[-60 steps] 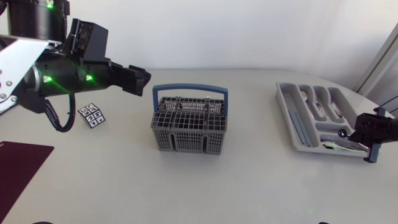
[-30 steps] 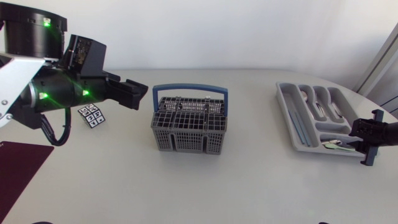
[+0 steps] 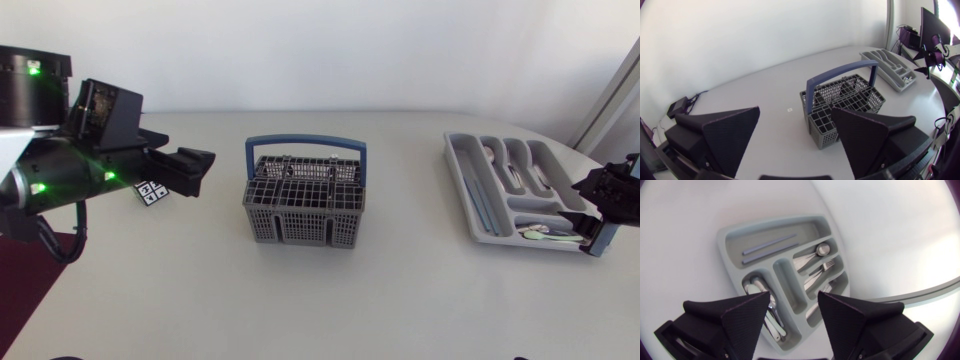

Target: Transfer all utensils from the basket to the drawer tray.

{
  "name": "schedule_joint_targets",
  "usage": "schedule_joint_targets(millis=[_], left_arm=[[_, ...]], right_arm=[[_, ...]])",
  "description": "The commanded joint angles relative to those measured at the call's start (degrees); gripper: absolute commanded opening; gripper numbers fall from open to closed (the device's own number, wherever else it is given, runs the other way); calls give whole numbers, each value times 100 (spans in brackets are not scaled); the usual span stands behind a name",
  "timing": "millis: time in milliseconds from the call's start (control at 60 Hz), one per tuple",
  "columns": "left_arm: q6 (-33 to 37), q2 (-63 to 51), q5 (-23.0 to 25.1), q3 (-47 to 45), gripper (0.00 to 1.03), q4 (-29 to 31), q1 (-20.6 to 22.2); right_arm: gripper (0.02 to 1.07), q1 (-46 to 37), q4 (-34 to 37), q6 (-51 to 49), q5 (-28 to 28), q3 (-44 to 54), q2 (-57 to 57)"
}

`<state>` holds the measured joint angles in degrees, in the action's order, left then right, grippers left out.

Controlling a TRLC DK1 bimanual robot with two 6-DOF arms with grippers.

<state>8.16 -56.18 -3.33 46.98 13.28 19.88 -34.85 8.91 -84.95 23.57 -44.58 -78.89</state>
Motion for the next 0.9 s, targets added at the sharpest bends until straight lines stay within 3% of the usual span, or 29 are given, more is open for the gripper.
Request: schedule_joint_targets(millis=[0,133,233,367,450,650,783,883], left_arm=[[265,327,-27,-268,100,-132,-107],[388,635,-27,-497,100,-203,-248],[440,758,-27,-655,100,-194,-336],[564,960,-27,-875,100,-176,-353],[581,1171,-18,-1016,100,-176,-388],[616,1646,-18,-1332,100,-264,-511],[669,2015,-9,-1666,100,-449,-652],[634,2252,-9,-1850,100,-519,-766]], right_arm=[[77,260,-91,646,69,450,498],[77,717,-144,1367,69,854,1236],[88,1059,-135,2017,60,1039,1693],[89,1481,-126,2782,-19,1223,2176],[99,1868,-126,3212,-353,1364,2475],[102,2413,-188,4214,-643,1549,3003],[102,2800,-451,4830,-1109,1759,3530],[102,3380,-627,4997,-1979,1979,3943]])
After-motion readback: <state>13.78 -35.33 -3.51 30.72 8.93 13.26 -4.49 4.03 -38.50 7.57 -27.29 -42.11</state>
